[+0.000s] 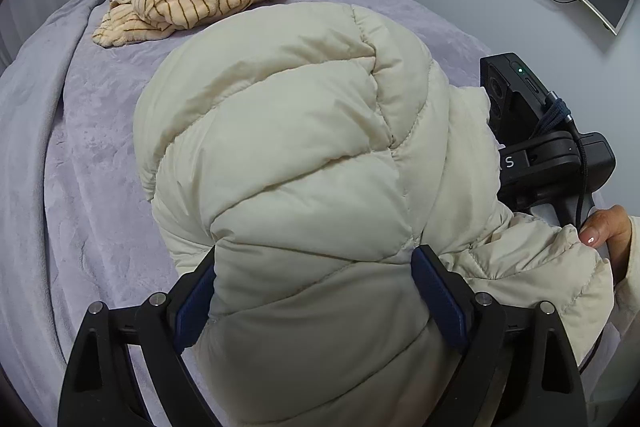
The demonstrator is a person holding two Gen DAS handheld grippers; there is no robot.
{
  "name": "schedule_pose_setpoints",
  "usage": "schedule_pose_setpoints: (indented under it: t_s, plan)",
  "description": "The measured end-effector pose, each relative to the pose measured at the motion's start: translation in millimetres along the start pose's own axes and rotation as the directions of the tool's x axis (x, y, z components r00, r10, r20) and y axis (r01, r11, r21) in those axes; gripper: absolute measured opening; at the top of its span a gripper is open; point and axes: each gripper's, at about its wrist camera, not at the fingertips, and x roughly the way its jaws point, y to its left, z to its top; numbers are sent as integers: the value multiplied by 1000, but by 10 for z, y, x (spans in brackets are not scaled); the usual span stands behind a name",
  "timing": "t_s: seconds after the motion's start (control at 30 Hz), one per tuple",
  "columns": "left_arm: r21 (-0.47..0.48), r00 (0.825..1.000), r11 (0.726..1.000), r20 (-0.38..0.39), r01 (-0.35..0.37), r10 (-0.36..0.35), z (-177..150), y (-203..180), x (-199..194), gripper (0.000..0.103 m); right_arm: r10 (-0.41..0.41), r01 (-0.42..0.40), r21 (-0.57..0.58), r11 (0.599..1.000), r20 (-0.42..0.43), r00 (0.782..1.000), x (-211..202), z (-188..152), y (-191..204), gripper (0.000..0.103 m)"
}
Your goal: Fold large clothes
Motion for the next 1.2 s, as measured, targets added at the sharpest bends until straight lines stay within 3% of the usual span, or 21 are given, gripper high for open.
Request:
schedule_pose_setpoints:
  t_s: [0.17,0.27,0.37,0.43,0.5,0.53,0.6,0.7,0.8,0.83,1.0,1.07,1.2]
  plan:
    - [-4,1000,1000,9,-3,3,0,-6,-18,92,16,-16,12,1000,4,1000,-121,10,-13,8]
    - [-7,1000,1000,9,-6,6,-4,-1,-26,92,11,-11,24,1000,21,1000,-252,-23,-33,16]
    - [-11,1000,1000,8,-9,9,-9,13,-32,92,-31,30,7,1000,41,999,-404,-62,27,37]
    - [-7,1000,1000,5,-12,12,-1,15,-23,92,-70,71,-15,997,63,996,-526,-99,78,65]
    - [2,1000,1000,0,-20,20,-6,0,-16,92,-108,110,-19,994,103,989,-669,-146,119,85]
    - [4,1000,1000,-1,-24,24,-6,-9,-14,92,-143,146,-12,989,128,981,-747,-164,139,88]
    - [7,1000,1000,-3,-30,30,-7,-21,-8,92,-197,200,0,980,163,967,-880,-215,165,89]
    - [7,999,999,-5,-37,37,-7,-31,4,92,-215,214,30,976,201,956,-1100,-328,222,89]
    - [11,999,999,-5,-45,45,-5,-45,7,92,-217,219,11,976,201,955,-1225,-410,384,103]
    - [12,999,999,-6,-47,47,-7,-48,8,92,-217,223,-8,975,199,956,-1240,-431,474,103]
    - [12,999,999,-8,-49,49,7,-59,9,92,-275,287,-68,955,150,950,-1058,-389,746,103]
    - [13,999,999,-8,-50,50,4,-64,-1,92,-318,326,-60,944,107,942,-887,-333,676,103]
    - [10,999,999,-9,-51,51,2,-51,1,92,-308,308,6,951,14,951,-568,-286,327,103]
